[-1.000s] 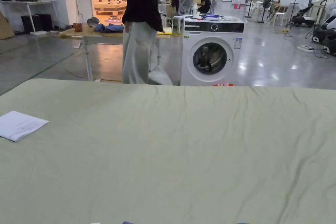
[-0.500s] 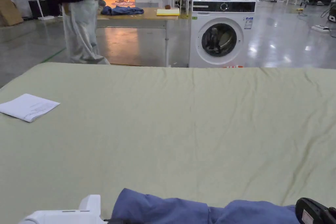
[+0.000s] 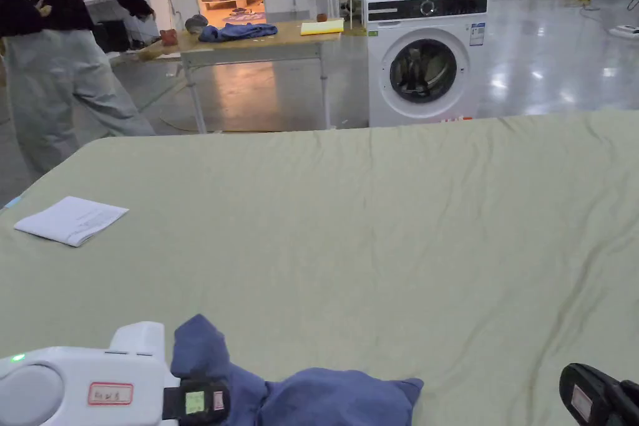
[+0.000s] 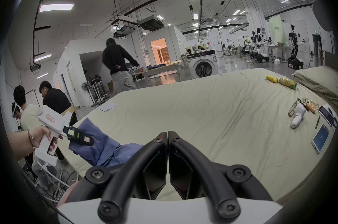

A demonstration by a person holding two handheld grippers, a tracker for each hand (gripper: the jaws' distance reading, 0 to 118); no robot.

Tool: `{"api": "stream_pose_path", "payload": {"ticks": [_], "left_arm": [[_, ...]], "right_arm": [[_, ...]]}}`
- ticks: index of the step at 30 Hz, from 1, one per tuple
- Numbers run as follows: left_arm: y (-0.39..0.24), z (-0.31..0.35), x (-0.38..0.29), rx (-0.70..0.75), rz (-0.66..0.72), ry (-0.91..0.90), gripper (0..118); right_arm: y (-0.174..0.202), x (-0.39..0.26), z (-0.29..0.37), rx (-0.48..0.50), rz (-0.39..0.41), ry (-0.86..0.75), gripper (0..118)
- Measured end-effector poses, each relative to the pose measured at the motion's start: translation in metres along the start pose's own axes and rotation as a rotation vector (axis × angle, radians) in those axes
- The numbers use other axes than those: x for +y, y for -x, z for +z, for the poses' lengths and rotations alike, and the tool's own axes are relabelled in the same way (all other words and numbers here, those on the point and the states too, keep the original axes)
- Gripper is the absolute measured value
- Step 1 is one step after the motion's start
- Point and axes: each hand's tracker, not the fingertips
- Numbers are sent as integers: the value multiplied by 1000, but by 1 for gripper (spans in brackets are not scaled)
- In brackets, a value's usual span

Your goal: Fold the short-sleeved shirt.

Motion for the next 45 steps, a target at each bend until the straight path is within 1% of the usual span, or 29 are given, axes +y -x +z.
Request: {"api": "stream_pose_path", "payload": {"ticks": [2,3,4,6,7,9,11,13,17,18,19,20,21,23,25,30,32,34,37,39,41,43,44,45], "left_arm": [[-29,-30,5,-99,-19,56,3],[-42,-48,6,-159,0,72,7],[-51,-67,7,-215,8,89,22],[-67,-103,7,-328,48,144,71],[-74,-116,5,-332,67,169,85],[-83,-124,0,-354,112,172,85],[-81,-114,-1,-338,83,149,85],[-75,-90,-2,-324,14,98,85],[-62,-42,-9,-183,-164,-40,83],[-61,-33,-13,-155,-202,-77,76],[-62,-28,-16,-144,-229,-107,50],[-64,-24,-20,-132,-249,-118,21],[-66,-22,-23,-123,-265,-138,2],[-74,-30,-26,-159,-273,-106,1],[-85,-53,-28,-187,-261,-59,1],[-101,-132,-33,-147,-249,75,1],[-101,-164,-37,-190,-257,159,1],[-100,-184,-48,-262,-199,235,1],[-103,-178,-55,-390,-114,202,1],[-106,-160,-59,-420,-108,139,1],[-107,-123,-56,-403,-174,-22,1],[-105,-76,-52,-343,-229,-230,1],[-104,-51,-50,-290,-261,-341,1],[-102,-23,-51,-209,-285,-503,1]], "right_arm": [[-4,1,5,-10,-5,-9,0],[-7,1,8,-16,-9,-12,0],[-9,1,10,-22,-13,-13,0],[-14,0,12,-36,-19,-13,0],[-16,0,13,-41,-22,-12,0],[-18,-1,15,-50,-25,-10,0],[-19,-1,15,-55,-28,-8,0],[-19,-1,14,-54,-34,-10,0],[-17,-1,11,-43,-32,-14,0],[-16,0,11,-40,-32,-16,0],[-15,0,10,-37,-32,-19,0],[-14,0,10,-36,-32,-21,0],[-14,-1,10,-37,-30,-24,0],[-14,0,10,-35,-29,-22,0],[-14,-1,9,-34,-26,-14,0],[-19,-2,7,-31,-20,11,0],[-19,-2,4,-37,-7,28,0],[-19,-1,1,-37,0,39,0],[-15,1,-3,-23,2,42,0],[-10,4,-5,-13,2,38,0],[-5,8,-6,1,3,32,0],[1,14,-4,18,14,-6,0],[4,17,-3,23,26,-28,0],[7,22,-2,21,48,-67,0]]}}
